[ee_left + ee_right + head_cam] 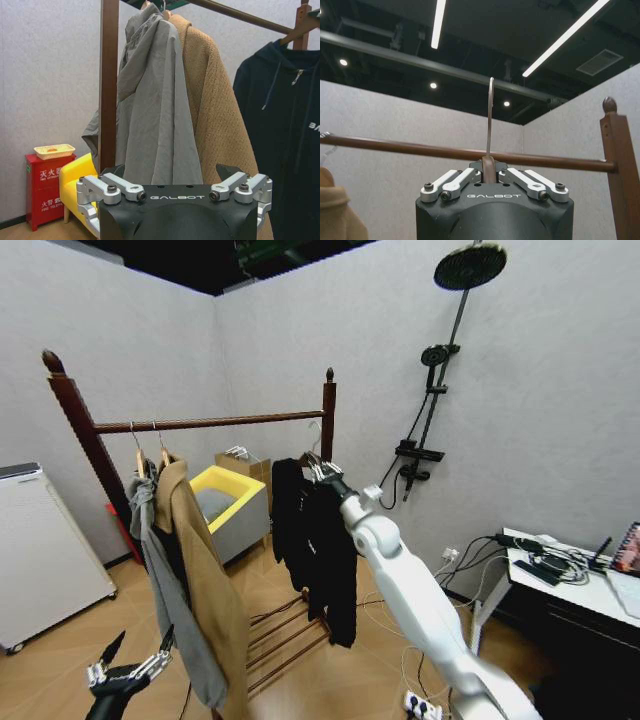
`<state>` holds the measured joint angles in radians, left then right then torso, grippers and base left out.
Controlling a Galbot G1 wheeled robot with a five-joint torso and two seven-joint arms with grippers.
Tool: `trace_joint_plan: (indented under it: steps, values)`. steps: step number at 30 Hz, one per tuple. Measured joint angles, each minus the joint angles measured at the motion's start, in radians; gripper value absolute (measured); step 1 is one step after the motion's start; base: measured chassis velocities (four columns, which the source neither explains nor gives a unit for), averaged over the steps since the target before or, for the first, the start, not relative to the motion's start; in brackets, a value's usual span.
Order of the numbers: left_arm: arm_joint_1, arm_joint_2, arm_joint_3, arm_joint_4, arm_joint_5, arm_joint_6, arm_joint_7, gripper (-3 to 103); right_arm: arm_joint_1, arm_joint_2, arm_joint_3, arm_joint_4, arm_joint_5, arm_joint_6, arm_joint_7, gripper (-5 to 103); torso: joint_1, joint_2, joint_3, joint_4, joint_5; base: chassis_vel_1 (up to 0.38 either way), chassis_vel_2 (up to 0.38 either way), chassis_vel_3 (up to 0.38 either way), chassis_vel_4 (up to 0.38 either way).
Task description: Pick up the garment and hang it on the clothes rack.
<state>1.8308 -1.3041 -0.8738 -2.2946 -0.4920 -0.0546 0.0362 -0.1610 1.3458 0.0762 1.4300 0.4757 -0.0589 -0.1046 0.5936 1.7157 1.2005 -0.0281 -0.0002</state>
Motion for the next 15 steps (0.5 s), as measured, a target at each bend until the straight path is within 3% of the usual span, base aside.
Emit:
trace_joint_plan:
  steps: [15]
  values:
    - [0.000,0.000,0.000,0.000,0.000,0.000,0.000,100,0.242,0.194,-0.002,-0.495,-0.133,0.120,-0.067,9,0.000,0.000,0.000,-0.0002,0.0000,0.000,0.000,0.000,0.000]
